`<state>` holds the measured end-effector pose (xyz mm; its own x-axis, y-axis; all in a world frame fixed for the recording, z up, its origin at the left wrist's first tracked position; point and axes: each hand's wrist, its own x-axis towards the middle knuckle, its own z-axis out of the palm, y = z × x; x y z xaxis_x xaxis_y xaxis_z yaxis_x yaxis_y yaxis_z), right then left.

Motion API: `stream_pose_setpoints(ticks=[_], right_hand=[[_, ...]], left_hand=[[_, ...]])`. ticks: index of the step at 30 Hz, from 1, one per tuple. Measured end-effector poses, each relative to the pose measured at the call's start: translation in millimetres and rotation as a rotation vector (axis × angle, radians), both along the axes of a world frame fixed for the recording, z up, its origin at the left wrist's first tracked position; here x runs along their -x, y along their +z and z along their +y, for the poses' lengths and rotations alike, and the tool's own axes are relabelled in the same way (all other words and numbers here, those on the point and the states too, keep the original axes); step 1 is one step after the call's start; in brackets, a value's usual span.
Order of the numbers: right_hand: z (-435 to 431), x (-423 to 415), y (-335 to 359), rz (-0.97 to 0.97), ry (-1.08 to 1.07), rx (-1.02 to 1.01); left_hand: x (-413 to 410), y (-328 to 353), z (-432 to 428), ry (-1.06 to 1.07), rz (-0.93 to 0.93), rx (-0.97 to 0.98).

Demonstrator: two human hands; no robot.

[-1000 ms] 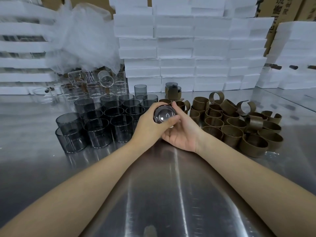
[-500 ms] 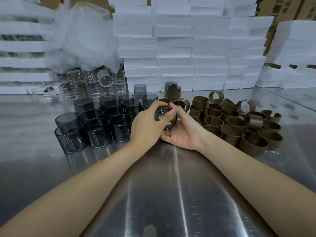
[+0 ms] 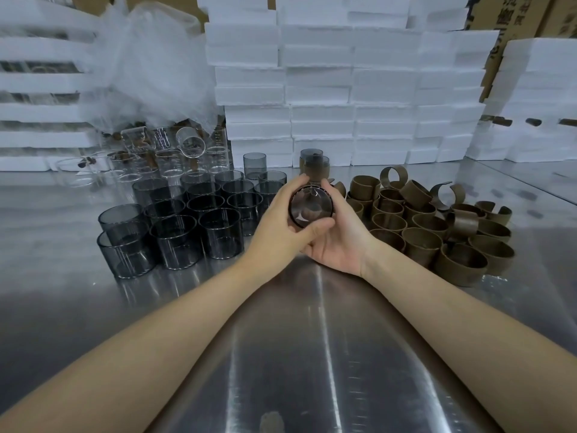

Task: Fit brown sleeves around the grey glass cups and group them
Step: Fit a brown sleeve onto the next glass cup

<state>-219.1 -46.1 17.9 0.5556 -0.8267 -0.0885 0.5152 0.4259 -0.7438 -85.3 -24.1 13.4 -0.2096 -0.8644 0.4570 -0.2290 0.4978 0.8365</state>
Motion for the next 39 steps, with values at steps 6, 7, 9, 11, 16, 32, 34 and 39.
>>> stream_pose_setpoints(ticks=[6,7,9,11,16,32,34,39], right_hand=[[3,-1,2,0.025,0.002,0.012],[3,-1,2,0.019,-0.01,0.004],[3,-2,2,0.008,-0.033,-0.011],[3,-2,2,0.006,-0.042,-0.014],[3,-4,0,0.021,-0.035,-0.002],[-1,-4,1,0.033,-0.103,-0.049],[0,-5,1,0.041,-0.11,-0.064],[0,-7,0,0.078,-0.123,-0.027]], left_hand=[[-8,-1,-8,0.113,-0.094,0.095],[-7,-1,-9,0.121,-0.093,0.122],[-7,-1,-10,0.129,-0.072,0.171],[-6,-1,-10,0.126,-0.032,0.188],[-5,-2,-10,0.163,0.043,0.218],[-3,-4,-9,0.045,0.017,0.062],[-4,-3,-9,0.068,0.048,0.048],[-3,-1,-8,0.176,0.092,0.11]])
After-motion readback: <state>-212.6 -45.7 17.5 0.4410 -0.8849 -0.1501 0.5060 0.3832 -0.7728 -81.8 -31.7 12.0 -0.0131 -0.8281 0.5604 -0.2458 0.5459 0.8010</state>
